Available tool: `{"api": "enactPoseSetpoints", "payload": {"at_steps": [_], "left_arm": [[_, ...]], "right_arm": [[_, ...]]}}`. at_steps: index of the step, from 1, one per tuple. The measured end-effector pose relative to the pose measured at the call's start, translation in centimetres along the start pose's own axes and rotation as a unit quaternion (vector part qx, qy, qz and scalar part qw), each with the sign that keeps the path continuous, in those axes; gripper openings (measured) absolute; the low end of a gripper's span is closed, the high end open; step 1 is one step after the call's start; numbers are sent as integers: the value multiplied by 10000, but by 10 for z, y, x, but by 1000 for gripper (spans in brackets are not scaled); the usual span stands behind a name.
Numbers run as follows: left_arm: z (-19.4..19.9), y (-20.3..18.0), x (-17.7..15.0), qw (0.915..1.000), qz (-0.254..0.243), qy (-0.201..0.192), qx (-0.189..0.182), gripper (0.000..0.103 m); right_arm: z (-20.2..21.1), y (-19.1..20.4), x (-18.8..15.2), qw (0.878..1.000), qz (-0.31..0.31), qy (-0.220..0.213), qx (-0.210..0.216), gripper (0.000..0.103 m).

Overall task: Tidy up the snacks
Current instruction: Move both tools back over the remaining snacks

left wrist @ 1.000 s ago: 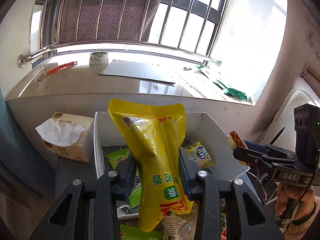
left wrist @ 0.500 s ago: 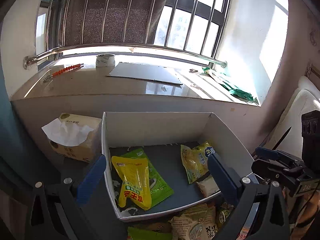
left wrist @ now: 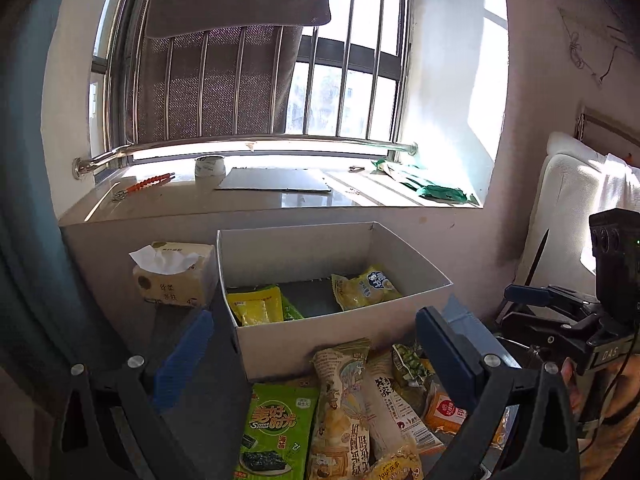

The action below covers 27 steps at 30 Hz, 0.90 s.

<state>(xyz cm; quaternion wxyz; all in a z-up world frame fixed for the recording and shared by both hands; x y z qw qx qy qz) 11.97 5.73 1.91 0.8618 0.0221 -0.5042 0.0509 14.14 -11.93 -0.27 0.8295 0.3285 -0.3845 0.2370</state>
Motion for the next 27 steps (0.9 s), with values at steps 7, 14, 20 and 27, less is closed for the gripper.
{"api": "enactPoseSetpoints", "payload": {"at_steps": [7, 14, 20, 27], "left_arm": [[26, 5, -53, 9994, 216, 254, -6, 103], [46, -2, -102, 9984, 212, 530, -20, 103], [47, -7, -121, 9971, 202, 732, -50, 103], [43, 0, -128, 9962, 278, 826, -8, 103]], "right_arm": [[23, -1, -50, 9995, -296, 73, -49, 103], [31, -2, -91, 9983, -506, 281, -117, 103], [19, -6, -110, 9968, -338, 597, -415, 103], [-1, -36, -128, 9889, -35, 1252, -804, 103]]}}
Point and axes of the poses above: each gripper's, at about its wrist camera, not at the fingertips, and z roughly against the way its jaws point, y to its left, x to its top, the point moved 3 cm from there along -z, roughly the way its jaws point, and after that the axes turned 11 degrees about x, right-handed, at the moved point
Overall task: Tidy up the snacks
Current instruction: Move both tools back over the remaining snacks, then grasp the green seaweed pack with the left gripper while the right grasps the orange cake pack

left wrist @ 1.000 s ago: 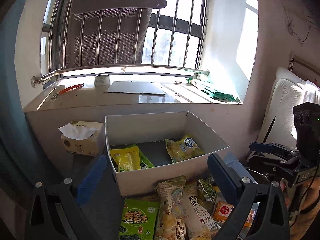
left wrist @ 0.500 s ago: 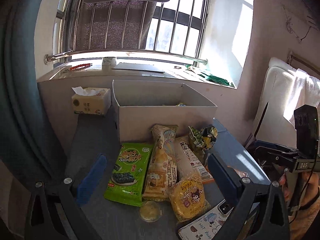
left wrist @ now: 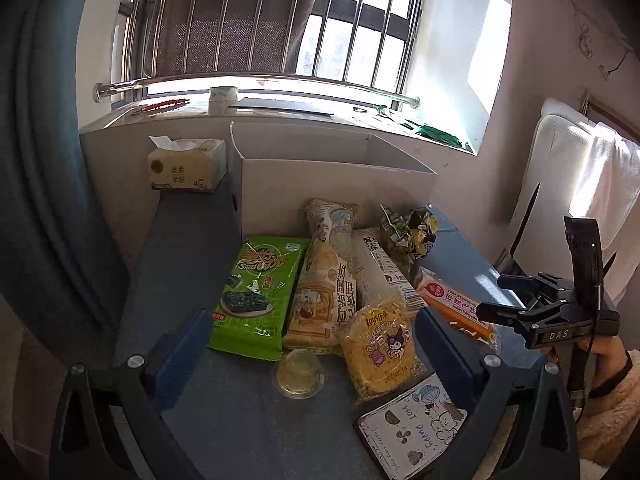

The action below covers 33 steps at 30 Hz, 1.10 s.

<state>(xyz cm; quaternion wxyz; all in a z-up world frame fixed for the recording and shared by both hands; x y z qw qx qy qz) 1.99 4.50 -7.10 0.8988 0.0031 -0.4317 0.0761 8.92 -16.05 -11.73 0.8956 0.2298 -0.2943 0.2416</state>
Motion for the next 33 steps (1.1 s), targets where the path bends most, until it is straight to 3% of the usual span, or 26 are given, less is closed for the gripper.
{"api": "enactPoseSetpoints", "payload": {"at_steps": [6, 9, 10, 11, 12, 13, 15, 17, 24, 33], "left_arm": [[-10, 8, -4, 9998, 114, 174, -7, 103], [-15, 11, -7, 9995, 159, 276, 8, 103], [-16, 13, -8, 9994, 159, 304, 26, 103], [-17, 14, -9, 9994, 146, 325, 45, 103], [-19, 15, -10, 9993, 135, 347, 66, 103], [-21, 17, -11, 9991, 143, 377, 88, 103], [-26, 20, -12, 9988, 190, 445, 61, 103], [-33, 24, -12, 9983, 244, 530, 36, 103], [-76, 36, 4, 9972, -74, 737, 75, 103], [-149, 43, 16, 9880, -464, 1457, -214, 103]], "right_arm": [[-35, -17, -5, 9968, 414, 646, -235, 103], [-48, -25, -6, 9955, 305, 893, -78, 103], [-52, -28, -7, 9949, 261, 974, -31, 96], [-51, -28, -7, 9947, 384, 938, -185, 88], [-51, -27, -8, 9942, 479, 936, -207, 87], [-49, -27, -8, 9944, 476, 930, -189, 85], [-43, -27, -9, 9953, 472, 844, -77, 67], [-36, -28, -10, 9964, 343, 767, -66, 60], [-9, -43, -15, 9986, -208, 446, 191, 58], [24, -34, -12, 9971, -574, -140, 478, 58]]}}
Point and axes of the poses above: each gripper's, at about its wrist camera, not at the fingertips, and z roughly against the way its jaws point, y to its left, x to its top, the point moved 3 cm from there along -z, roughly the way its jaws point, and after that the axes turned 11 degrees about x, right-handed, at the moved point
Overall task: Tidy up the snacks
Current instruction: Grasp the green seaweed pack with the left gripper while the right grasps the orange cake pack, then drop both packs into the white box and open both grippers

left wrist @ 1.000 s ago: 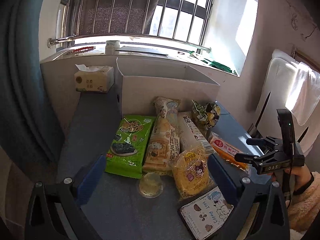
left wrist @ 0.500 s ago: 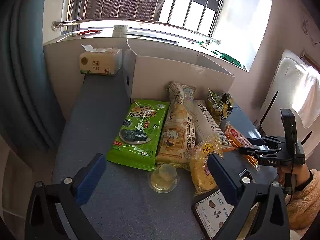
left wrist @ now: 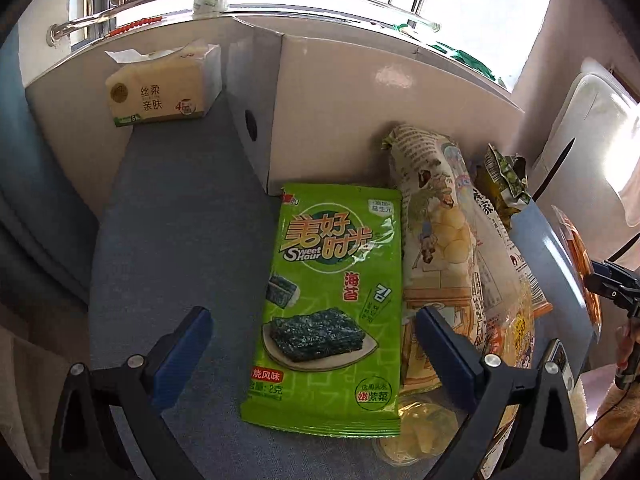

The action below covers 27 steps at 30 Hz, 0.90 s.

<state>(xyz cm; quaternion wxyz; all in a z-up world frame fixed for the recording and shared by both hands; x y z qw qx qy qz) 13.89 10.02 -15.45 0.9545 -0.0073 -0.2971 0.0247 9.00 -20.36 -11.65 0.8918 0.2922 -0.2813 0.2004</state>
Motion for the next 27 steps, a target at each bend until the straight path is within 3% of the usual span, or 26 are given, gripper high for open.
{"api": "enactPoseSetpoints", "payload": {"at_steps": [3, 5, 6, 7, 12, 18, 22, 27], "left_arm": [[-5, 1, 4, 10000, 30, -1, -45, 102], [-9, 2, 6, 9999, 62, 26, -87, 94], [-11, 3, 6, 9999, 26, 41, -101, 77], [-12, 2, 5, 10000, -63, 62, -10, 67], [0, -5, 0, 9994, -314, -135, 105, 64], [44, 9, 11, 9974, 111, -715, -17, 63], [80, 11, 38, 9917, 367, -1222, -176, 63], [108, 2, 98, 9819, 597, -1747, -424, 64]], "right_arm": [[0, 4, -2, 10000, 14, 26, -17, 58], [0, 7, -3, 10000, 21, 42, 7, 58], [-1, 8, -2, 10000, 29, 58, 14, 58], [-3, 8, -2, 10000, 38, 64, 17, 58], [-9, 11, 1, 9999, 90, 79, 77, 58], [-6, 22, 16, 9996, 59, -137, 224, 58], [-3, 34, 49, 9987, 115, -386, 299, 58], [-3, 50, 120, 9958, 253, -822, 325, 58]]}}
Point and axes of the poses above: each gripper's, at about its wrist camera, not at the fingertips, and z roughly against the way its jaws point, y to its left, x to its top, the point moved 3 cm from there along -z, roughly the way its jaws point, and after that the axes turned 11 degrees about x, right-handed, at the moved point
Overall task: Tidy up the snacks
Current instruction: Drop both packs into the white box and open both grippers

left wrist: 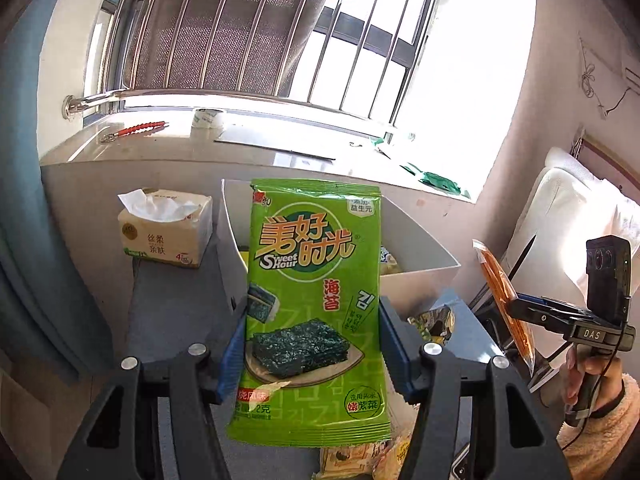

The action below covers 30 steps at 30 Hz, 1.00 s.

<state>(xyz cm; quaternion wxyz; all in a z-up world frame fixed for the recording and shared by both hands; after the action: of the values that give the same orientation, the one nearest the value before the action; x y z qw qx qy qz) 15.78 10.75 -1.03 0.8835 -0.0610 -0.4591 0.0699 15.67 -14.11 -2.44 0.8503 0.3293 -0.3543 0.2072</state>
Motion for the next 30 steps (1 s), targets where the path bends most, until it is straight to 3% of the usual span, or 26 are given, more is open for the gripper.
{"api": "enactPoseSetpoints", "payload": {"at_steps": [5, 7, 12, 14, 15, 16, 17, 19, 21, 25, 30], "left_arm": [[-45, -22, 62, 9995, 298, -34, -128, 64], [-69, -30, 81, 9994, 322, 73, 35, 64], [-115, -33, 96, 9983, 405, 343, 220, 67], [-128, -33, 92, 9978, 300, 506, 298, 75], [-132, -31, 91, 9972, 304, 584, 350, 87], [-134, -26, 86, 9963, 339, 617, 492, 103], [-136, -22, 83, 9959, 373, 604, 558, 103], [-133, -14, 77, 9953, 368, 587, 669, 103], [-127, -8, 71, 9947, 319, 543, 814, 103], [-107, -1, 62, 9958, 196, 466, 767, 103], [-58, -5, 48, 9969, -110, 85, 777, 103]], "right_arm": [[-39, -1, 75, 9996, -167, -201, -90, 58], [-60, -7, 101, 9993, -225, -151, -241, 58], [-94, -24, 135, 9981, -408, -15, -462, 58], [-103, -28, 141, 9977, -428, 35, -523, 60], [-107, -30, 143, 9978, -437, 58, -495, 65], [-110, -32, 146, 9978, -447, 46, -484, 78], [-111, -33, 147, 9980, -435, 15, -464, 91], [-109, -34, 147, 9980, -452, -118, -422, 101], [-106, -35, 144, 9976, -485, -209, -458, 103], [-99, -28, 134, 9978, -441, -264, -421, 103], [-73, -5, 113, 9989, -173, -299, -313, 103]]}}
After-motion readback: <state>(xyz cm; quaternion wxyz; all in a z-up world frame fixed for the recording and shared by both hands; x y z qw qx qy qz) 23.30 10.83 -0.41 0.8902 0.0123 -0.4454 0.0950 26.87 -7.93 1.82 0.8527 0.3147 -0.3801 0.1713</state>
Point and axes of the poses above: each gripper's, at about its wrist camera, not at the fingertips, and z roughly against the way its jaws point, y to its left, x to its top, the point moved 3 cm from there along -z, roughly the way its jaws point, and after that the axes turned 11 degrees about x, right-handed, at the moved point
